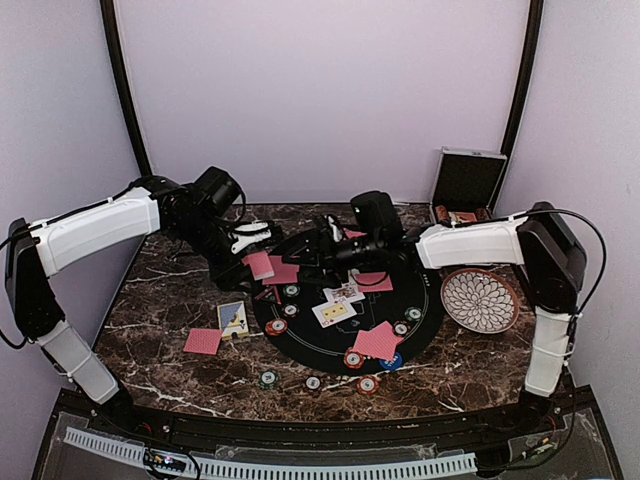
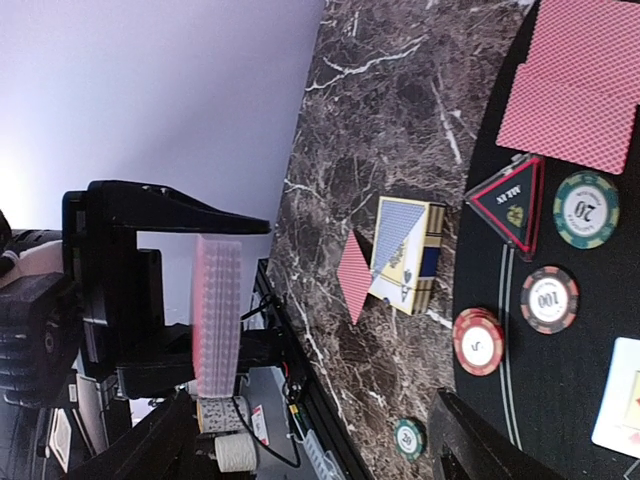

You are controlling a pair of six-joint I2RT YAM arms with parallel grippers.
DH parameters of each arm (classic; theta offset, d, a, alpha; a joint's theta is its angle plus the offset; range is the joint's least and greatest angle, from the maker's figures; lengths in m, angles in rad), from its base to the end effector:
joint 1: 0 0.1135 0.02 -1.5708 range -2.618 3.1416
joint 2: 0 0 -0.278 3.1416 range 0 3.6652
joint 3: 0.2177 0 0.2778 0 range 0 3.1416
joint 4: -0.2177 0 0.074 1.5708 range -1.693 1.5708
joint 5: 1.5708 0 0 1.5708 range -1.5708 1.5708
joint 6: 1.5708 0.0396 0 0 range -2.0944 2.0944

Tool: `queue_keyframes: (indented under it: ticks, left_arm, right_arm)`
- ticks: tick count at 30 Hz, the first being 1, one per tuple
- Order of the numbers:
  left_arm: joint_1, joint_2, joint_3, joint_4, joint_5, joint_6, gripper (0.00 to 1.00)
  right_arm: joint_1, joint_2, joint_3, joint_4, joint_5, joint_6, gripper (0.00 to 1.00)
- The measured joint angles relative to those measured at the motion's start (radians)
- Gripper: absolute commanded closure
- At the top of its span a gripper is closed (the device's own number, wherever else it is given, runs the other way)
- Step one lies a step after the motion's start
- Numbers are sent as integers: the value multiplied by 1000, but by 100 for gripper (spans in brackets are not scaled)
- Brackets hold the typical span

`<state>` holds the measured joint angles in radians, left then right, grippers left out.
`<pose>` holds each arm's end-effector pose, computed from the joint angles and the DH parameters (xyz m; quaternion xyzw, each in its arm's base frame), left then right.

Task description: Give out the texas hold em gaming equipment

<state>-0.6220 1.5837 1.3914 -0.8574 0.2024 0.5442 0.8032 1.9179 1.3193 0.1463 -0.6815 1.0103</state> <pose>0.2859 -0.2147 0.3007 0.5510 0.7881 -0.1075 0.2523 0.3061 0.3531 0.2259 -0.0938 0.8130 0.5684 0.0851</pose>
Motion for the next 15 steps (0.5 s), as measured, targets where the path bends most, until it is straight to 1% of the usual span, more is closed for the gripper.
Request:
queue_keyframes:
  ticks: [6,15]
  left_arm:
    - [0,0,0,-1,6,-6,100]
    - [0,0,7,-2,19,-10,100]
  right_arm:
    - [33,50,34,118,-29,87,22]
    - [68,134,122,178,-48,154,26]
